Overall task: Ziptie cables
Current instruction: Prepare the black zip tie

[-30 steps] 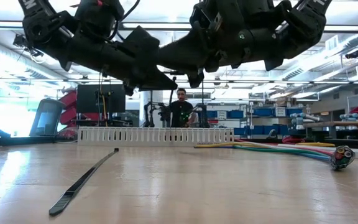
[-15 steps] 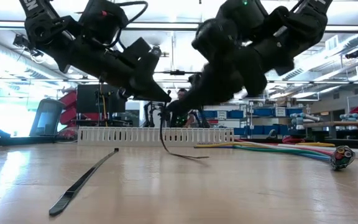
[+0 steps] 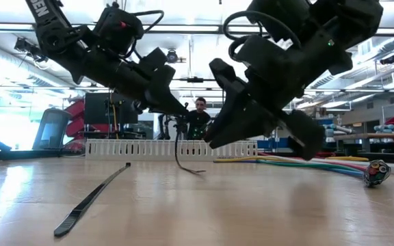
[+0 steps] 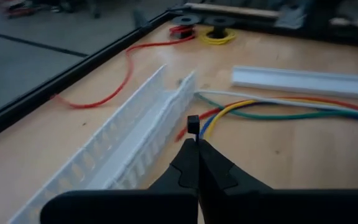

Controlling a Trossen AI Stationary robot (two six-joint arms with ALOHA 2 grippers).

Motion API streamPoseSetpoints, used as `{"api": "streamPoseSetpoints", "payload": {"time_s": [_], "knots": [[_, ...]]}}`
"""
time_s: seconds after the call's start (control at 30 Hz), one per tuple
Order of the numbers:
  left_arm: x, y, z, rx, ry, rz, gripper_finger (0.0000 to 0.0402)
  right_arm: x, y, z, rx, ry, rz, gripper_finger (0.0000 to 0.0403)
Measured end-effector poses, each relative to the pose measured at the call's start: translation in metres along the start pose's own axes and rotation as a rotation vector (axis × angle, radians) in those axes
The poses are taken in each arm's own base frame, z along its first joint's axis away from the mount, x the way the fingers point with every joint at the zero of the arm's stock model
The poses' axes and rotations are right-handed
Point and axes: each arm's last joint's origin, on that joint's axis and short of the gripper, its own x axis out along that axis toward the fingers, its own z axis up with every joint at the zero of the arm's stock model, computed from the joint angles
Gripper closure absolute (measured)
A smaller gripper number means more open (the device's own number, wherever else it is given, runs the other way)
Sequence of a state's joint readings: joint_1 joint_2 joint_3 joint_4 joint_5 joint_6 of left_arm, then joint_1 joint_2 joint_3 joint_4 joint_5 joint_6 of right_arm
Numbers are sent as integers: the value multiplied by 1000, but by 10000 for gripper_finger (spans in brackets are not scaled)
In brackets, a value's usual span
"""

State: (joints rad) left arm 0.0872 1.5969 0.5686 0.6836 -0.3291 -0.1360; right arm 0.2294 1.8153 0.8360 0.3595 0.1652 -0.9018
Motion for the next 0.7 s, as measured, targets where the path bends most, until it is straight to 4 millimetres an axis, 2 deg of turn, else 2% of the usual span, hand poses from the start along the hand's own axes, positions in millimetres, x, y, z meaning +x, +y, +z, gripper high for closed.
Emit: {"api": "streamPoseSetpoints", "payload": {"time_s": [0.2,0.37,0.7], "knots": [[0,-4,8,-32,-69,-143,401,-1,-5,-1,-181,147,-139,364],[-2,-7,14,-151,-107,-263,401,-2,-12,-1,-399,234,-218,366],[-3,-10,18,-333,-108,-350,401,-1,-20,-7,-696,321,-217,369]]}}
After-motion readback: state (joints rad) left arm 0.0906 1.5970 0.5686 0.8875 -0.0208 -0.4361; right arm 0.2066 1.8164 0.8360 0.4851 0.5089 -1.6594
